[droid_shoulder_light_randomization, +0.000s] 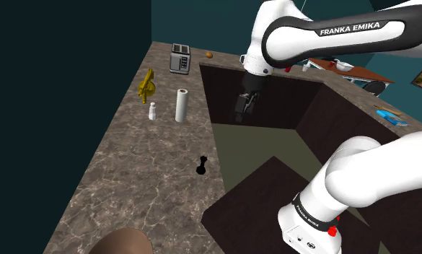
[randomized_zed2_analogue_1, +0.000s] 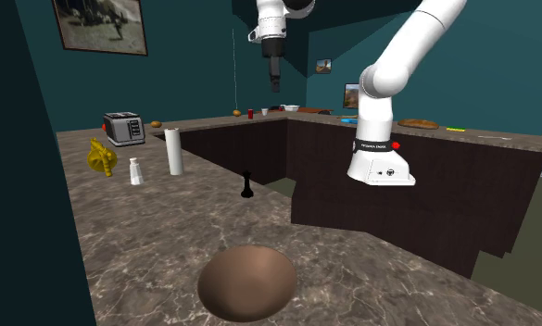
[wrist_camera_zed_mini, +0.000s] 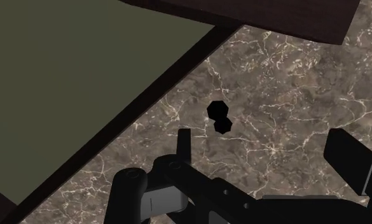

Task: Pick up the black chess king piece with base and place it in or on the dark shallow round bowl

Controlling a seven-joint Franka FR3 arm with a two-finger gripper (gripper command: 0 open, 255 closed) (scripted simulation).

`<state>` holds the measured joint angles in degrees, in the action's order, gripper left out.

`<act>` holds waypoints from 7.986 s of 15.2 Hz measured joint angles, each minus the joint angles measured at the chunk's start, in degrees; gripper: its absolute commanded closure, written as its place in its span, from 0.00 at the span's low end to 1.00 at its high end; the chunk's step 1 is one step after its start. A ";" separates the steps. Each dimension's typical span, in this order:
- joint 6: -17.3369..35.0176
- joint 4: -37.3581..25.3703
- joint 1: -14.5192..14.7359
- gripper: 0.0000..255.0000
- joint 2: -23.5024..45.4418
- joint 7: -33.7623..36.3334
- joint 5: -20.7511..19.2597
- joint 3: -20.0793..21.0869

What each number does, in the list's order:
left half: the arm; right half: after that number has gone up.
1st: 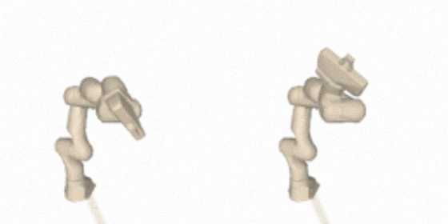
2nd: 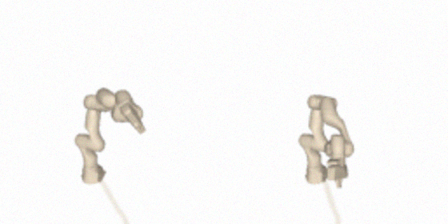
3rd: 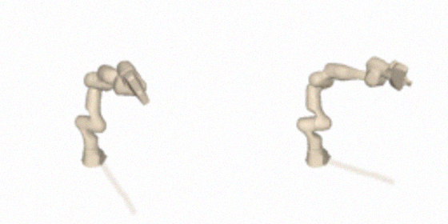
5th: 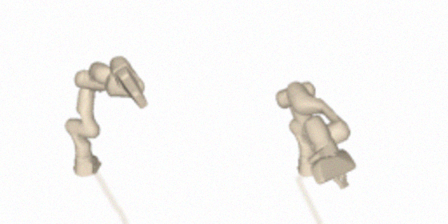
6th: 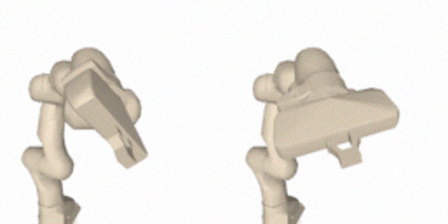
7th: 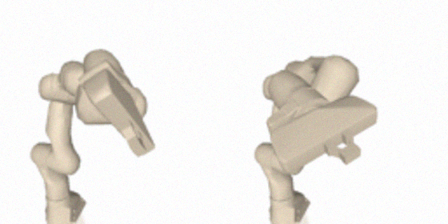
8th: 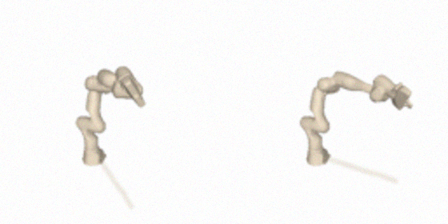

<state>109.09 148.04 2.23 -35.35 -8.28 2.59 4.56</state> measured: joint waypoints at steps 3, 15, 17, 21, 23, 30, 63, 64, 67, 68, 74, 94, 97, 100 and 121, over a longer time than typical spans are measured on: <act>7.30 2.87 0.17 0.00 4.02 -0.43 0.32 0.22; 36.21 3.94 0.98 0.00 29.96 -0.81 0.90 1.97; 40.33 2.74 1.18 0.00 34.95 -0.48 0.56 2.25; 47.32 0.13 1.62 0.00 44.06 0.29 -0.54 2.39; 49.10 -0.39 1.72 0.00 46.29 0.47 -0.93 2.22; 53.35 -1.25 2.22 0.00 51.37 1.11 -1.90 1.63; 39.44 -0.56 1.47 1.00 36.66 -0.37 0.76 2.86; 38.60 -0.53 1.51 1.00 35.78 -0.36 0.89 2.91; 36.01 -0.92 1.46 1.00 33.60 -0.60 1.15 2.85; 35.38 -1.00 1.49 1.00 33.04 -0.58 1.22 2.88; 34.33 -0.73 5.45 1.00 31.40 7.06 2.05 7.27; 28.96 -15.91 20.06 1.00 40.91 41.59 -3.91 22.67; 27.55 -20.61 22.72 1.00 44.63 47.09 -6.66 23.74; 25.54 -25.88 25.78 1.00 48.41 52.26 -9.28 24.46; 32.02 -32.35 33.31 1.00 63.03 62.48 -18.85 21.06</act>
<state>141.12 115.69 35.54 27.68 54.20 -16.26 25.62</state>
